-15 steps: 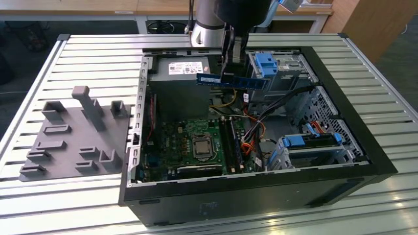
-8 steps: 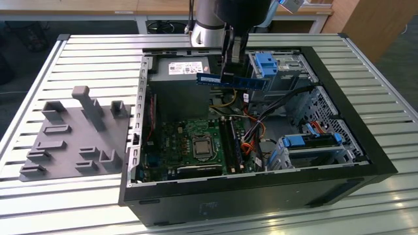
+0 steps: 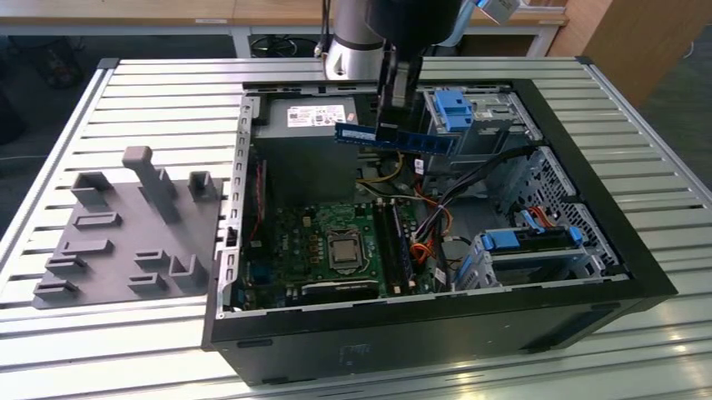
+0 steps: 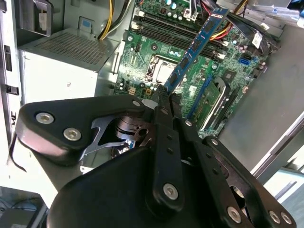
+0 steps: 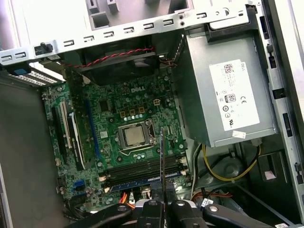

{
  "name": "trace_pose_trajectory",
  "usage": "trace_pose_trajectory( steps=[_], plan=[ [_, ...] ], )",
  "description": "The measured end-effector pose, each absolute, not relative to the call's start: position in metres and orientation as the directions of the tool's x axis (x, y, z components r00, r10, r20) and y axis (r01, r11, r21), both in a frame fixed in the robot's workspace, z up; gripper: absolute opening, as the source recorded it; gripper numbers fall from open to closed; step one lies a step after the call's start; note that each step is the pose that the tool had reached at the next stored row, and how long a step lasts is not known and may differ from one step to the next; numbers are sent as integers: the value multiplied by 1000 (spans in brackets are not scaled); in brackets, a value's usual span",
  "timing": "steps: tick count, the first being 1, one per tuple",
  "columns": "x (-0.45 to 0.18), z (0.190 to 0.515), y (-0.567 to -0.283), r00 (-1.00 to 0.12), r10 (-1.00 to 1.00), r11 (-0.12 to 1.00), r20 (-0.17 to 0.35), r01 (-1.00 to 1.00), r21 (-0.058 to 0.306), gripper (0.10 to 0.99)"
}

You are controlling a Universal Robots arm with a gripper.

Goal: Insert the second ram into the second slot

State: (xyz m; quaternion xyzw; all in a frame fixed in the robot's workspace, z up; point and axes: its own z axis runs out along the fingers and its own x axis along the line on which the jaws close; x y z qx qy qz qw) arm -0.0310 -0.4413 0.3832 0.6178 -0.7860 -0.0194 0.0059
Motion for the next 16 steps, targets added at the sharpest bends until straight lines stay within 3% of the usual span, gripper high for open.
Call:
trace_pose_trajectory(
  steps=[16],
  plan=[
    [-31,383,-441,-296,-955,296,-15,-955,38,137]
  ],
)
